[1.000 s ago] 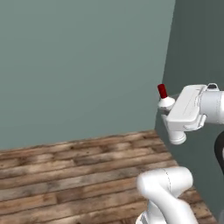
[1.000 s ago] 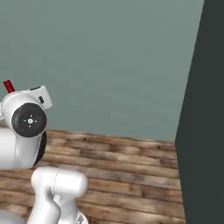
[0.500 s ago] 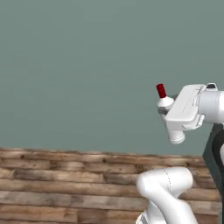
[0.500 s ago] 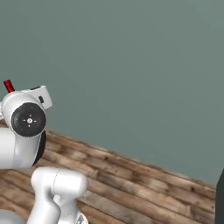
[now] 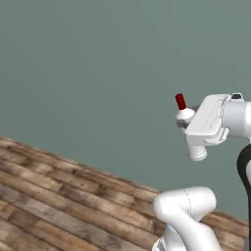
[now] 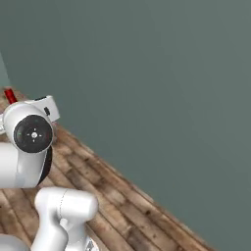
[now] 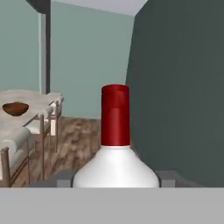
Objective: There is a bowl on the dining counter. Grab a lemon wedge from the fridge and place it in the bowl. Then get the liquor bottle and glass cup from the cabinet and place them next to the bowl.
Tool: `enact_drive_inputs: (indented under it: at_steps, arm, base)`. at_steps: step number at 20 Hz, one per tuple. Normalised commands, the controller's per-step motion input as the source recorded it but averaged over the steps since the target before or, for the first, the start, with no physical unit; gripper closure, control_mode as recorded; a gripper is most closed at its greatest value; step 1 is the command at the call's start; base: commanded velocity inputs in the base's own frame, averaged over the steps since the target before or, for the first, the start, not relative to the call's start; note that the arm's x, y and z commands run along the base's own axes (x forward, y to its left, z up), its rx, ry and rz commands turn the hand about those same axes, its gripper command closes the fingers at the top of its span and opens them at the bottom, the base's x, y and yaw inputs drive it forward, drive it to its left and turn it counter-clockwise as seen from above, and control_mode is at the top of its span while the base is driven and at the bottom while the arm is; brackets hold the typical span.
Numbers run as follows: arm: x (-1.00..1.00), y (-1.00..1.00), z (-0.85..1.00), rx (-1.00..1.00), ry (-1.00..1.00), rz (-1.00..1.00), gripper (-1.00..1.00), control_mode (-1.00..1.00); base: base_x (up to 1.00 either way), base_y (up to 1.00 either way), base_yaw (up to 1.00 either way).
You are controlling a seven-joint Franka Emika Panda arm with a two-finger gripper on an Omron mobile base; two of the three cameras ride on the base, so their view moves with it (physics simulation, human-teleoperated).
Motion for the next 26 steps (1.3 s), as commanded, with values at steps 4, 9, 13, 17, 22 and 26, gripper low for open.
enact_drive_inputs:
  at_steps: [4,9,13,17,22,26]
  arm:
    - [0.00,0.00,0.00,0.00,0.00,0.00,1.00,1.00]
    - [0.00,0.00,0.00,0.00,0.00,0.00,1.00,1.00]
    - [0.00,0.00,0.00,0.00,0.00,0.00,1.00,1.00]
    - [0.00,0.00,0.00,0.00,0.00,0.00,1.00,1.00]
    - [0.00,0.00,0.00,0.00,0.00,0.00,1.00,1.00]
    - [0.00,0.00,0.00,0.00,0.00,0.00,1.00,1.00]
  base:
    - [1.00,0.00,0.64]
    - [1.00,0.00,0.64]
    - [1.00,0.00,0.63]
    - [1.00,0.00,0.63]
    - [1.00,0.00,0.59]
    - [1.00,0.00,0.58]
